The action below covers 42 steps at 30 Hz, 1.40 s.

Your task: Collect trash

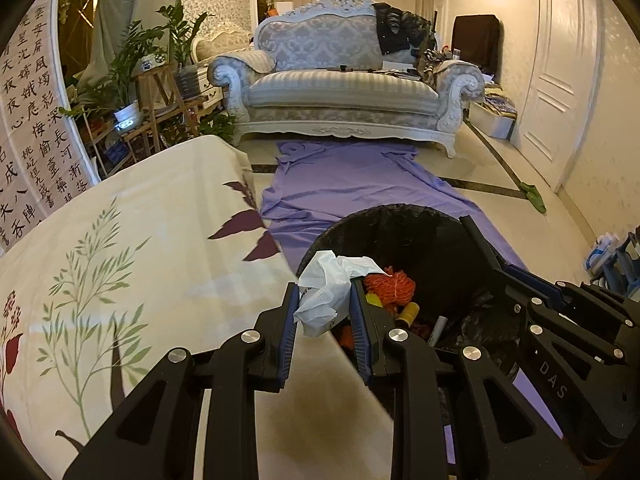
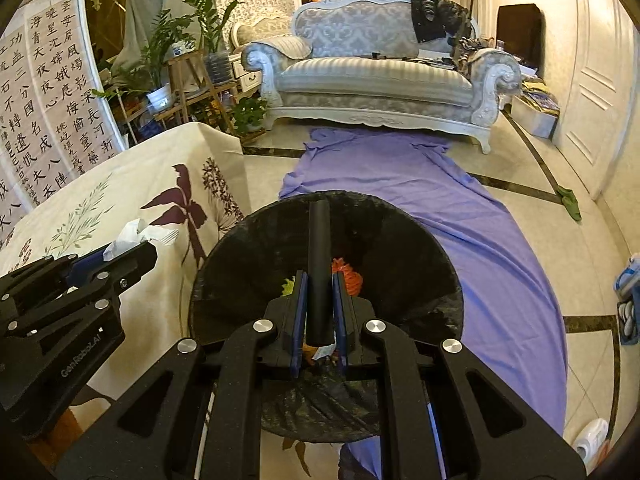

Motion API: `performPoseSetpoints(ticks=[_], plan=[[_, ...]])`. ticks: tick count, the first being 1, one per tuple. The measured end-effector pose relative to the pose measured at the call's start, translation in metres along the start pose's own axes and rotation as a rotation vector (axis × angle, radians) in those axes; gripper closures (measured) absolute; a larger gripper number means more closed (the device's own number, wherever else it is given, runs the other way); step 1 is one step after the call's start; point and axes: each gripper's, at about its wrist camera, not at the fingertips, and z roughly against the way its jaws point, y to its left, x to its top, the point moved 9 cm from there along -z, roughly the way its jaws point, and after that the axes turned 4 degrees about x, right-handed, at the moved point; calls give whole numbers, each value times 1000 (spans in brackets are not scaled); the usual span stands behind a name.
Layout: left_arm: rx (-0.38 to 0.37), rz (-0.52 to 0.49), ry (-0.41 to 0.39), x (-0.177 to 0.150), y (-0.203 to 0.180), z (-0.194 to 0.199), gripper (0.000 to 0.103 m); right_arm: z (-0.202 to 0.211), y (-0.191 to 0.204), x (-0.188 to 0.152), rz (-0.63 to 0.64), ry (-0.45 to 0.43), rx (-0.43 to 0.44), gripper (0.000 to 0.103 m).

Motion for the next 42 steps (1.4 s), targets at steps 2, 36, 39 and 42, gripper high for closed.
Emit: performPoseSetpoints(ticks=[2, 36, 39, 42], plan=[[-1, -8, 5, 1, -5, -3, 77, -1, -4, 0, -4, 3, -2, 90], [36, -30, 23, 6, -11, -21, 26, -17, -32, 3, -63, -2, -73, 56], [39, -11, 29, 5, -4, -19, 24, -12, -33, 5, -67, -16, -82, 52], [38, 7, 31, 2, 2, -15, 24, -7, -32, 4, -66, -23, -87, 49]])
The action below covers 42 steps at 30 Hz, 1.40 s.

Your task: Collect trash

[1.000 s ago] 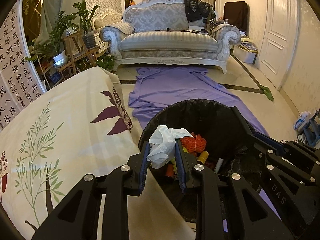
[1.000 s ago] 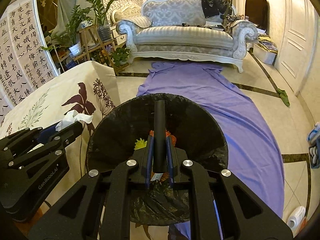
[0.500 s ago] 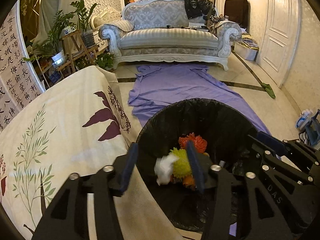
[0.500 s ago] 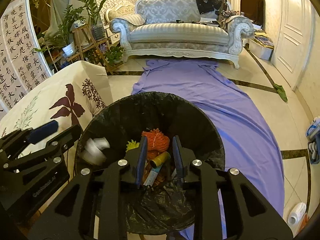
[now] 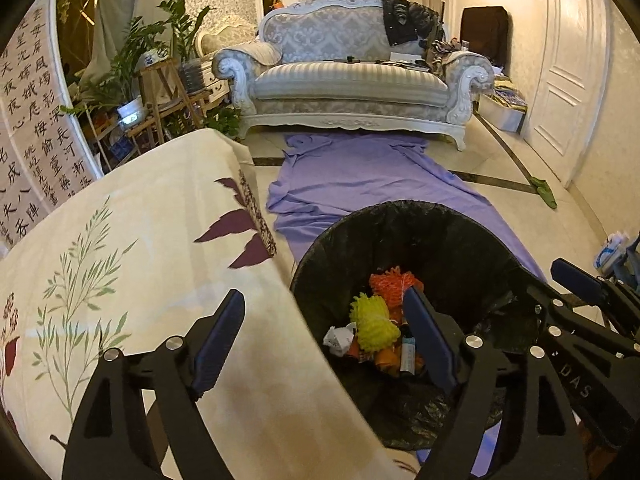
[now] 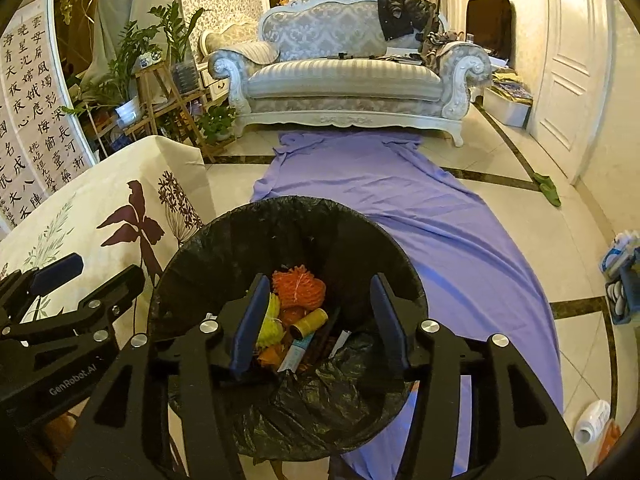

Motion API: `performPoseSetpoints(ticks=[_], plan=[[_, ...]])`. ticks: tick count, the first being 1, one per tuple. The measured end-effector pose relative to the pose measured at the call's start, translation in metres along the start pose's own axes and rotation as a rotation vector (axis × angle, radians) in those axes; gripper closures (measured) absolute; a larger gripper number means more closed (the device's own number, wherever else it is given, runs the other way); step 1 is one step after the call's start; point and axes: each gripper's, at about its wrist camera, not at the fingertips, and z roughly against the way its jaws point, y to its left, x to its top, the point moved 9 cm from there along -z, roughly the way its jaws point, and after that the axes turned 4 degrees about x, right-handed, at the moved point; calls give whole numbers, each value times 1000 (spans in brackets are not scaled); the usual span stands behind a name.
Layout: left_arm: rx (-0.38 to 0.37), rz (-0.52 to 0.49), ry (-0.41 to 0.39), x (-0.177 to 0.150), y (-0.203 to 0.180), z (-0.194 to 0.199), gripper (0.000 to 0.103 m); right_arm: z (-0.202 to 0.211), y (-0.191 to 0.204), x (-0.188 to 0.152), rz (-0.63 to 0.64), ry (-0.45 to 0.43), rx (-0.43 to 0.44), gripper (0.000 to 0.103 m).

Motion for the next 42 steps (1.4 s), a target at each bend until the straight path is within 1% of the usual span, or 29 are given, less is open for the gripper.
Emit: performPoseSetpoints(ticks=[4, 10, 13, 16, 22, 24, 27, 32, 42], plan=[[23, 9, -23, 0, 9, 11, 23, 8, 3, -1, 5, -11, -6, 46], [36, 33, -44, -6, 23, 28, 21, 21, 11, -4, 20, -28, -8, 41], [58, 33, -58, -9, 30, 36, 21, 28, 16, -5, 26, -36, -8, 38], [63, 37, -73, -14, 37, 47, 20, 37, 22, -8, 39, -47, -7, 34], [75, 60, -68, -27, 52, 61, 19, 53, 36, -14, 54, -61, 4, 29], [77, 71, -69, -31, 57, 66, 19, 58, 40, -15, 52, -69, 9, 25], [86, 75, -81, -34, 62, 73, 19, 67, 46, -18, 56, -85, 10, 25], [91, 92, -75, -43, 69, 77, 19, 75, 52, -20, 62, -98, 13, 24], [93, 101, -77, -47, 74, 80, 19, 79, 59, -23, 78, -103, 13, 24]])
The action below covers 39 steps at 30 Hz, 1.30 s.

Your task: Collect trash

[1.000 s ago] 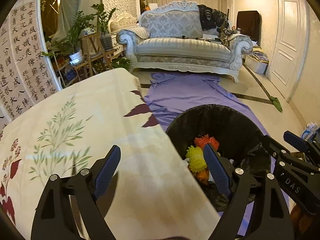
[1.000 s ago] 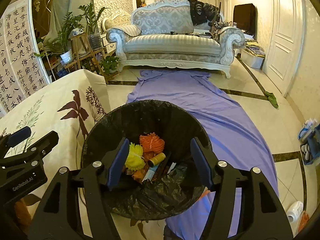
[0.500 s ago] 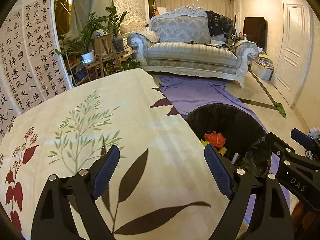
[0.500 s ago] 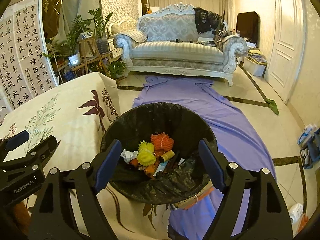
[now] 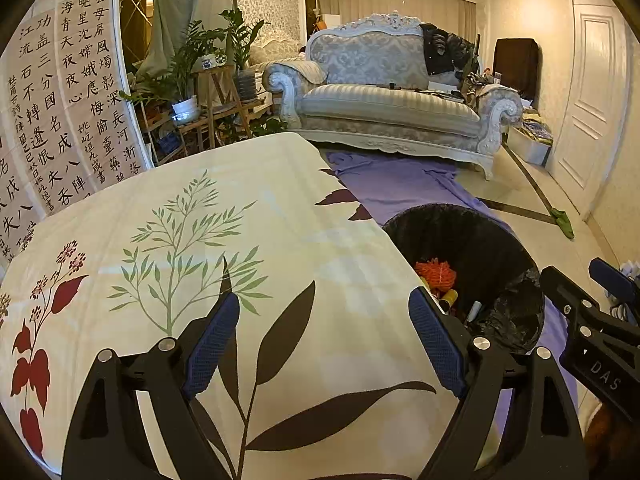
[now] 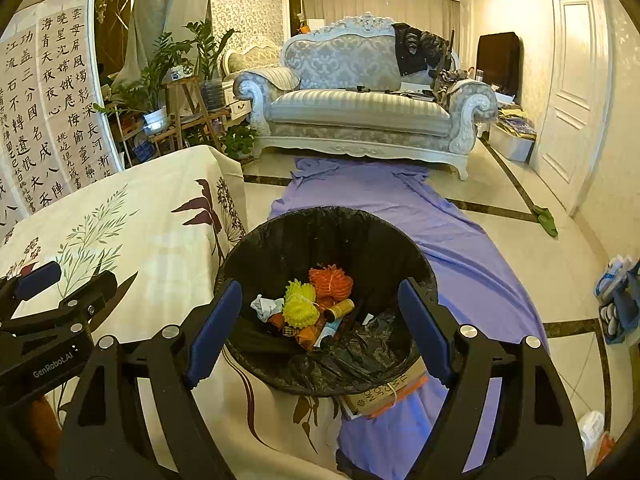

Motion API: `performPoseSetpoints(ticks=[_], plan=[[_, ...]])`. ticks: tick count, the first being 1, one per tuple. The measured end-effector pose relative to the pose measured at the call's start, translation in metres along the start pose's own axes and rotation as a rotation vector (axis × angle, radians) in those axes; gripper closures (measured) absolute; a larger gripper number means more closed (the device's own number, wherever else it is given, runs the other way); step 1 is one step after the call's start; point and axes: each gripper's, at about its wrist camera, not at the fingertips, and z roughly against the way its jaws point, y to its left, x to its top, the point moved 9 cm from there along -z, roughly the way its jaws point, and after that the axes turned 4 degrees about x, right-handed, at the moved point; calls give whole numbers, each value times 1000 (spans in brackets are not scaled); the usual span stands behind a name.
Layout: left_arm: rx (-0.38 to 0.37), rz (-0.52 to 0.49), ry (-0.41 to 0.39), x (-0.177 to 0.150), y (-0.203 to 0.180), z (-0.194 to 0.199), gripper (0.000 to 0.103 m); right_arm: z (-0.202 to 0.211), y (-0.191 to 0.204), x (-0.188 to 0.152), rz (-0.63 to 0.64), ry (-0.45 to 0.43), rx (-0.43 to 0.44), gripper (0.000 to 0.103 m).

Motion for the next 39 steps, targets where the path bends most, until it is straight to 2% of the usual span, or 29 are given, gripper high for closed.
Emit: performPoseSetpoints(ticks=[39], plan=[[-5, 5, 4, -2, 1, 0, 19, -1, 1, -1, 0, 1, 0, 24]])
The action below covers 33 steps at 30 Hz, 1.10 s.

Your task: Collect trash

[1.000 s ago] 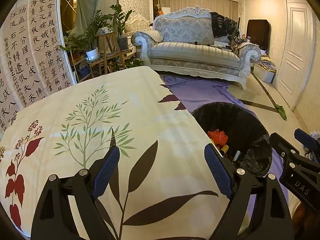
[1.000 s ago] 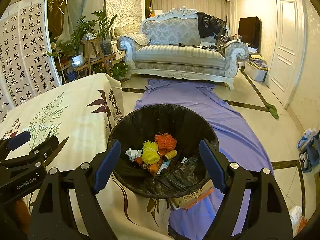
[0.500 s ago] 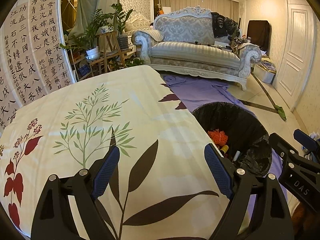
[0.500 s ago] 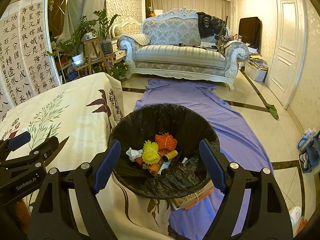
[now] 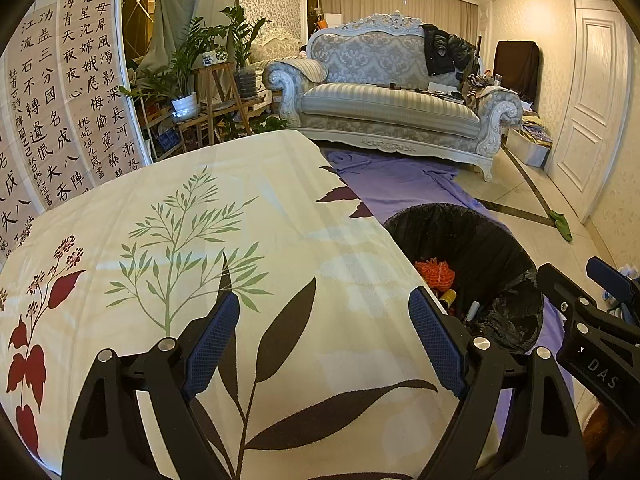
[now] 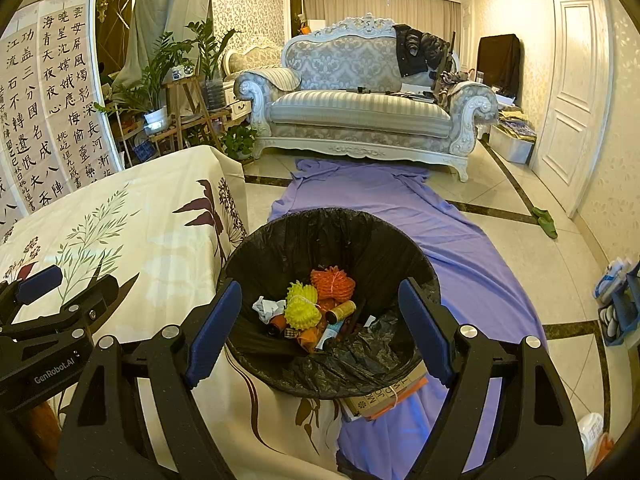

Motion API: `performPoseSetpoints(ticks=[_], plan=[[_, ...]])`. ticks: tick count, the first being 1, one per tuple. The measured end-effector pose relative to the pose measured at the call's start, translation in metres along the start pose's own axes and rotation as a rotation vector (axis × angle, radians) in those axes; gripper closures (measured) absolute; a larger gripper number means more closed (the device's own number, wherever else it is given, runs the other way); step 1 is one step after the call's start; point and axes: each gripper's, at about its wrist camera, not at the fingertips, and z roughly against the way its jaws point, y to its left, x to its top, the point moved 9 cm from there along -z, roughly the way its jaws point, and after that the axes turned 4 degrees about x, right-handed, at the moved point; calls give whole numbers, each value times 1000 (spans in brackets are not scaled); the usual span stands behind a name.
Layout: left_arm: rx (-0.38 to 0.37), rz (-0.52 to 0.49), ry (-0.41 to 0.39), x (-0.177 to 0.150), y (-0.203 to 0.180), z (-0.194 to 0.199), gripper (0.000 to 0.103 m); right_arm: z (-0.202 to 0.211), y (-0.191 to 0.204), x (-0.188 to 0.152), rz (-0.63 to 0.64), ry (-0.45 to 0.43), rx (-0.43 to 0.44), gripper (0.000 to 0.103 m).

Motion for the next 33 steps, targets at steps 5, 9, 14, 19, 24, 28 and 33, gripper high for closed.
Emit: performPoseSetpoints(ticks=[5, 9, 14, 19, 24, 28, 33], plan=[[0, 0, 0, 0, -1, 0, 19, 0, 0, 0, 0, -1, -1, 24], [0, 1, 0, 0, -1, 0, 19, 0, 0, 0, 0, -1, -1, 24], [-3, -1, 1, -1, -2, 0, 19, 0, 0, 0, 0, -1, 0, 24], [-6, -4, 0, -1, -5, 2, 19, 0, 0, -1, -1, 1, 0, 24], [-4, -4, 2, -2, -5, 1, 19, 0, 0, -1, 0, 0, 0, 24], [-6, -3, 3, -2, -9, 3, 19, 0, 0, -1, 0, 1, 0, 24], [-1, -3, 3, -2, -9, 2, 19, 0, 0, -1, 0, 0, 0, 24]])
